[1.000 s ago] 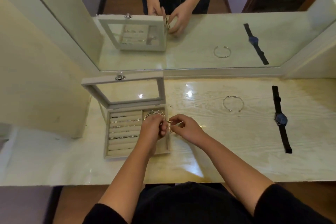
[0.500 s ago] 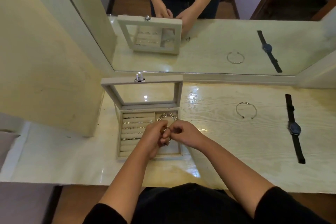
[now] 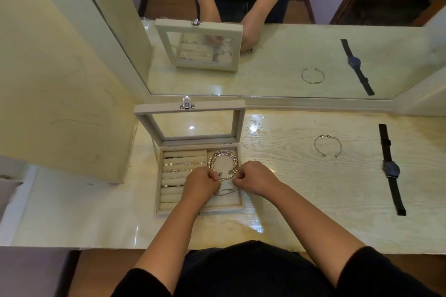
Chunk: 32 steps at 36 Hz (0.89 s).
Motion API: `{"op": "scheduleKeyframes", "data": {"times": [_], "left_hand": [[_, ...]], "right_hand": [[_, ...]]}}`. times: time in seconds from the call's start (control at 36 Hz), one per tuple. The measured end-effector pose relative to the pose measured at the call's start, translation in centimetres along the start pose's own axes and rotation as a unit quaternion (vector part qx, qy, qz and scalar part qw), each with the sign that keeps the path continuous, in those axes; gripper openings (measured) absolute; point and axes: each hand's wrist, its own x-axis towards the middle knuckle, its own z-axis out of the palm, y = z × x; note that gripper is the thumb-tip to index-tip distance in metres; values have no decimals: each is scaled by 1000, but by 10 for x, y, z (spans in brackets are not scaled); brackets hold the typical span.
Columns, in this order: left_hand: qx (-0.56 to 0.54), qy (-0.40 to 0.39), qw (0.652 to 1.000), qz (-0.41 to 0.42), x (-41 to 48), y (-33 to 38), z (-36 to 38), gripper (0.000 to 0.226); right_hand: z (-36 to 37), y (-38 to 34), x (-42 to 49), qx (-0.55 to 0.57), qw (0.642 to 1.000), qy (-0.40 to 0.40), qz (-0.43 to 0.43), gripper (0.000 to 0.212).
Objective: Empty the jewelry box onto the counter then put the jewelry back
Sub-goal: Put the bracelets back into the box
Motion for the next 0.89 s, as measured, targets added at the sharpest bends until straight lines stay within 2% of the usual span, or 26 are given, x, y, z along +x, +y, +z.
{"op": "scheduleKeyframes", "data": {"times": [0.14,0.28,0.42,0.5,0.61,0.81,0.89], "left_hand": [[137,3,990,9,-1,1,5,22],[219,-1,976,10,-1,-1,7,13],[223,-24,974,4,0,-3,6,13],[223,-31,974,1,1,-4,4,15],[264,-13,964,17,2,-5,3,19],[323,-8,945,51,5,-8,8,18],[316,-4,947,58,6,-10,7,17]], "right_hand": [[-1,-6,0,-41,999,-27,2,20],[2,-9,0,-83,995,-50,1,27],[2,-12,2,-102,992,-74,10,23],[2,-13,1,-105,990,-90,17,38],[2,-15,0,-123,988,-90,11,40],[6,-16,-1,-144,988,-61,0,19],[7,-15,-1,-149,988,-41,-5,18]]}}
